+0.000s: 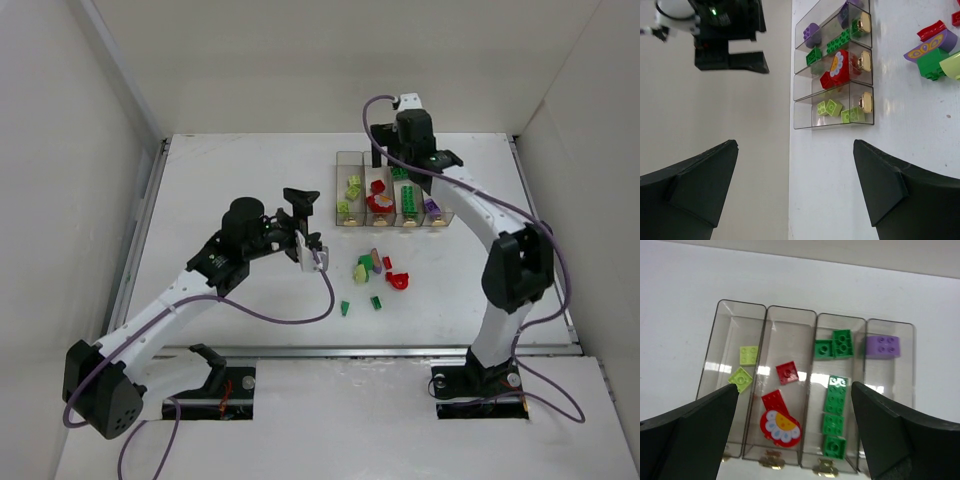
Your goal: Sort the legos into containers by color
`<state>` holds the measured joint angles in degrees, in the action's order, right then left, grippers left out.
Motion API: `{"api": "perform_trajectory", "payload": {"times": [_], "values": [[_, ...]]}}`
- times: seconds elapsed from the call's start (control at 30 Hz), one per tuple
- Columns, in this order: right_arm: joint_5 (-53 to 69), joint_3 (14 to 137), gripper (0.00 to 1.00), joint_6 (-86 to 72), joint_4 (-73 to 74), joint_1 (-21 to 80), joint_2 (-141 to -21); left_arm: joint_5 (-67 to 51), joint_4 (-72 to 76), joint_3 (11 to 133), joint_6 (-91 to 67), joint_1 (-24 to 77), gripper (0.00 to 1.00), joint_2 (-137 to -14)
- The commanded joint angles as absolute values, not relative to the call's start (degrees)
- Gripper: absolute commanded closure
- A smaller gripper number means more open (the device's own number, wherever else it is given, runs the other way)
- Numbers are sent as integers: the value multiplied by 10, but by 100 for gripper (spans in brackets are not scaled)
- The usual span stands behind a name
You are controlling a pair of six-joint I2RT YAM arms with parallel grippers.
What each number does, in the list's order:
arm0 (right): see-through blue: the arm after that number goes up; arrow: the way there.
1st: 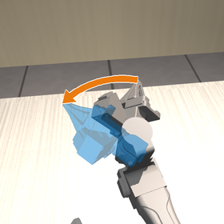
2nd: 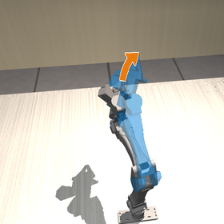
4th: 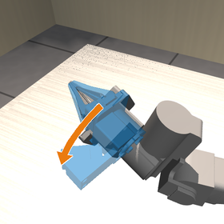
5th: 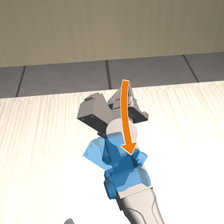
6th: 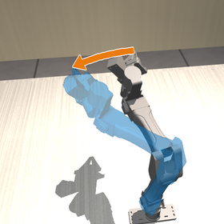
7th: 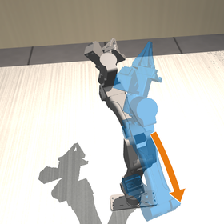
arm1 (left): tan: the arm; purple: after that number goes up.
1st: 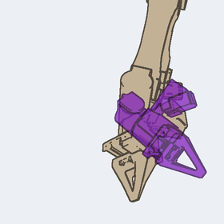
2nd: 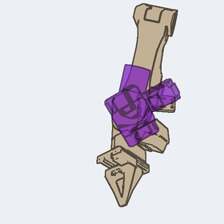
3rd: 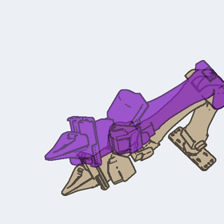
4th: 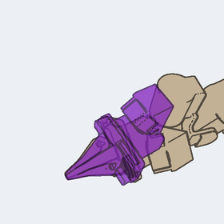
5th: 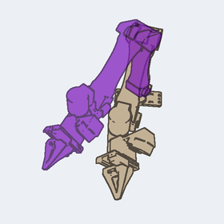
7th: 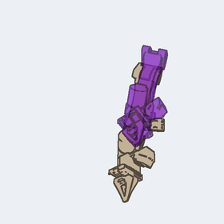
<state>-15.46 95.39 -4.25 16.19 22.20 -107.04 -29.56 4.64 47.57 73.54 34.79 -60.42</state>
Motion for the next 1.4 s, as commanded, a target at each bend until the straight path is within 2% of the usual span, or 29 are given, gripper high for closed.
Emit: {"api": "perform_trajectory", "payload": {"times": [0.0, 0.1, 0.13, 0.23, 0.3, 0.33, 0.47, 0.5, 0.6, 0.73, 0.83, 0.93, 1.07, 1.37], "values": [[-210, 921, 0, -23, 134, 226, -977, -289, 81, 470, 707, 350, 0, -593], [-278, 877, 0, 10, 123, 242, -930, -252, 93, 470, 673, 350, 0, -600], [-376, 866, 0, 30, 123, 265, -920, -240, 93, 470, 661, 350, 0, -607], [-548, 818, 0, 124, 102, 298, -908, -170, 130, 470, 564, 350, 0, -613], [-578, 797, 0, 100, 123, 298, -903, -128, 135, 470, 507, 350, 0, -620], [-568, 797, 0, 79, 153, 298, -893, -81, 141, 470, 449, 350, 0, -625], [-188, 756, 0, 63, 240, 282, -814, 48, 120, 465, 308, 350, 0, -630], [-153, 733, 0, 63, 257, 282, -797, 60, 108, 465, 299, 350, 0, -630], [-150, 706, 0, -42, 327, 287, -755, 42, 58, 458, 275, 331, 0, -604], [-145, 713, 0, -111, 462, 287, -797, 34, 40, 425, 262, 323, 0, -590], [-72, 680, 0, -143, 450, 298, -805, 19, 40, 404, 257, 323, 0, -583], [-72, 636, 5, -163, 443, 305, -799, -6, 40, 390, 257, 323, 0, -570], [-26, 616, 3, -163, 421, 305, -838, -11, 68, 360, 262, 323, 0, -548], [-26, 609, 2, -149, 371, 305, -946, -23, 80, 338, 262, 323, 0, -526]]}}
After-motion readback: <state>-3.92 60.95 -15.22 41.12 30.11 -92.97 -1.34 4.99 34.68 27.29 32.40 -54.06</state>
